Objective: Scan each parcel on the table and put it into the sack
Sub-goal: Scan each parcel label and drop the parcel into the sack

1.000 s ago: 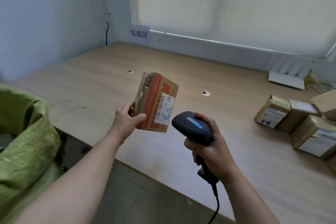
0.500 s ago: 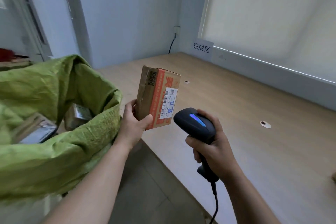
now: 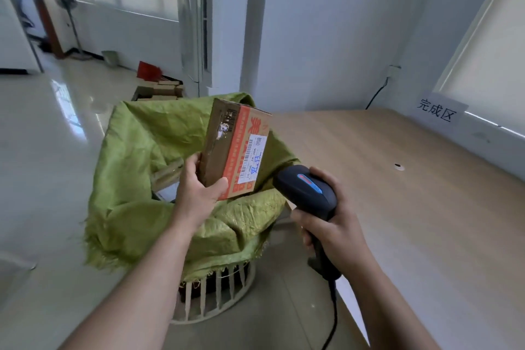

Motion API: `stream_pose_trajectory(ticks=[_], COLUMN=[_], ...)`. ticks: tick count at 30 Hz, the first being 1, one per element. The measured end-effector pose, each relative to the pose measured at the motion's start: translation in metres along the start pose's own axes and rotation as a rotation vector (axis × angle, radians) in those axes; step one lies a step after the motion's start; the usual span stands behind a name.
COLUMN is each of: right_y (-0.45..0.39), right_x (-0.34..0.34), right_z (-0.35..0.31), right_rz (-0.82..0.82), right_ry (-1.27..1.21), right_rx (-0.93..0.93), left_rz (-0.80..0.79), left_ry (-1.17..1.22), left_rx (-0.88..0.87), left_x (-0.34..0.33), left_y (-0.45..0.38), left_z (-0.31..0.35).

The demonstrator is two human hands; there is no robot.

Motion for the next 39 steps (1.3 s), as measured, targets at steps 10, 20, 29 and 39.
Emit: stream_pose_trajectory(ticks=[10, 20, 29, 39], right_y=[-0.063, -0.088, -0.059, 0.017], right_x=[-0.07, -0.076, -0.026, 0.044], right_z=[0.046, 0.074, 0.075, 0.049], right_rz=[-0.12, -0.069, 0.116, 0.316], right_ry=[-0.054, -0.054, 0.018, 0.047], right_rx=[-0.084, -0.145, -0.18, -0.191], left_rz=[0.119, 0.112, -0.175, -0.461], left_ry=[-0.307, -0.518, -0.371, -0.364], left_rx=[0.137, 0.096, -0.119, -0.283], left_x=[0.081, 0.065, -0.037, -0.127], left_y=[-0.068, -0.101, -0.086, -0.011], left_z=[-0.058, -0.074, -0.043, 0.001])
Point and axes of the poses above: each hand's wrist, its own y-axis away from the middle knuckle, its own x-axis out of the back of the hand, z = x × y, the point moved 9 cm from there along -y, towards the middle knuckle, and after that the axes turned 4 degrees about -y, right-handed, at the moved point
